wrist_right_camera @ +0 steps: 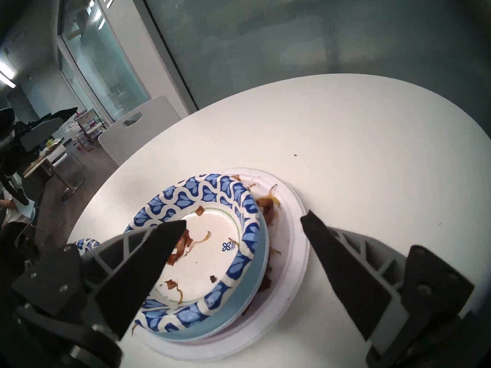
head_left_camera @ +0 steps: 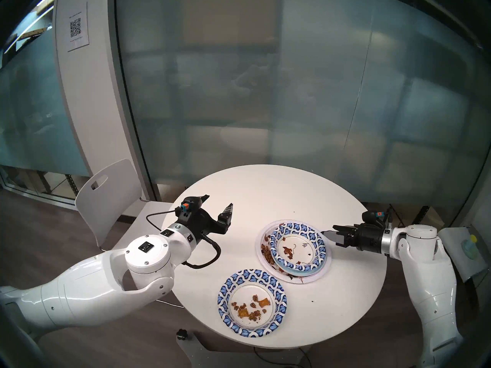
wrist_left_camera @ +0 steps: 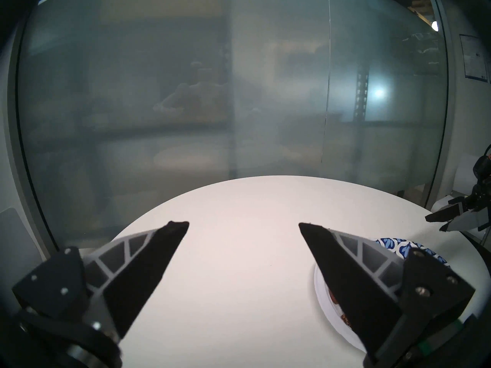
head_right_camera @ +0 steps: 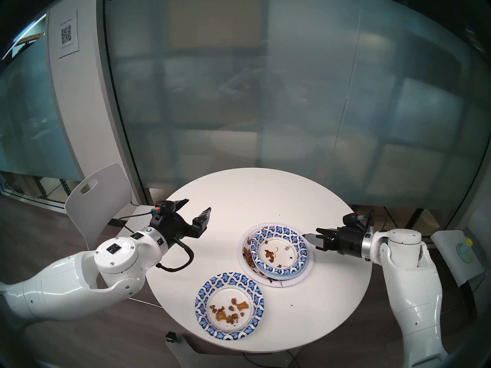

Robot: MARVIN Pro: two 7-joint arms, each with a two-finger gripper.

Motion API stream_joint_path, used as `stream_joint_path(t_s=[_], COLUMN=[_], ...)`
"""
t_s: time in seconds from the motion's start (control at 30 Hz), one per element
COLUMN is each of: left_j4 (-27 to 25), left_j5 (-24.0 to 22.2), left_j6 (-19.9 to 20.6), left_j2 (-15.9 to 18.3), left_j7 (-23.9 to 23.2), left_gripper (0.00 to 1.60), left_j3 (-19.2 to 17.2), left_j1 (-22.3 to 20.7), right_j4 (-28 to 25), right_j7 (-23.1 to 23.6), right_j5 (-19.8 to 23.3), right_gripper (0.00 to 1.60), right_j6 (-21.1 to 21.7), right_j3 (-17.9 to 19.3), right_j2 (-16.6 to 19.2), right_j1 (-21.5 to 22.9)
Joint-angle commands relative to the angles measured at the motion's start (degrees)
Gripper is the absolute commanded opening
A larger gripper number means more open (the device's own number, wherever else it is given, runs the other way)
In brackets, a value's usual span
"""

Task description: Stack the plates into one stack

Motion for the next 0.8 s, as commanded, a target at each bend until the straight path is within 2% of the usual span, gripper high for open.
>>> stream_joint_path(t_s=[0.0, 0.03, 0.1, 0.13, 0.23, 0.27, 0.3, 0.33, 0.37, 0.57, 0.77], left_j4=[-2.9, -2.8, -3.8, -3.5, -4.0, -3.6, -4.0, -3.4, -3.7, -4.2, -4.9], left_j5=[-3.0, -2.6, -4.1, -4.8, -6.5, -6.0, -6.9, -5.8, -6.3, -6.0, -6.5], left_j6=[0.4, 1.1, 1.1, 2.3, 2.7, 3.3, 2.4, 3.2, 2.5, 0.0, -2.4], left_j2=[6.8, 6.2, 9.0, 8.4, 11.3, 10.9, 13.0, 12.1, 13.8, 17.4, 19.8], left_j7=[-6.1, -6.8, -8.4, -9.5, -11.7, -12.4, -13.0, -13.8, -14.7, -16.2, -17.4], left_gripper=[1.60, 1.60, 1.60, 1.60, 1.60, 1.60, 1.60, 1.60, 1.60, 1.60, 1.60], left_j3=[-1.8, -3.1, -3.0, -4.6, -5.0, -5.9, -5.1, -6.1, -5.7, -4.8, -4.3], left_j1=[-0.1, 0.8, 0.8, 1.8, 2.6, 3.7, 3.5, 4.7, 4.9, 7.0, 8.9], right_j4=[-5.4, -5.9, -7.0, -7.5, -9.0, -9.6, -10.1, -10.8, -11.4, -16.3, -21.1], right_j7=[0.6, 0.6, 0.7, 0.8, 0.9, 0.9, 0.9, 0.8, 0.7, -0.8, -2.3], right_j5=[1.2, 1.3, 1.4, 1.5, 1.6, 1.6, 1.6, 1.4, 1.4, 0.4, 0.3], right_gripper=[1.60, 1.60, 1.60, 1.60, 1.60, 1.60, 1.60, 1.60, 1.60, 1.60, 1.60], right_j6=[-0.6, -0.7, -0.7, -0.7, -0.9, -1.0, -1.0, -1.2, -1.4, -4.4, -7.4], right_j3=[4.1, 4.5, 5.4, 5.8, 6.7, 7.0, 7.3, 7.4, 7.7, 9.2, 11.5], right_j2=[-0.4, -0.6, -1.0, -1.2, -1.8, -2.0, -2.2, -2.4, -2.8, -5.6, -9.3], right_j1=[-4.6, -5.0, -6.0, -6.4, -7.6, -8.0, -8.4, -8.8, -9.3, -12.1, -16.9])
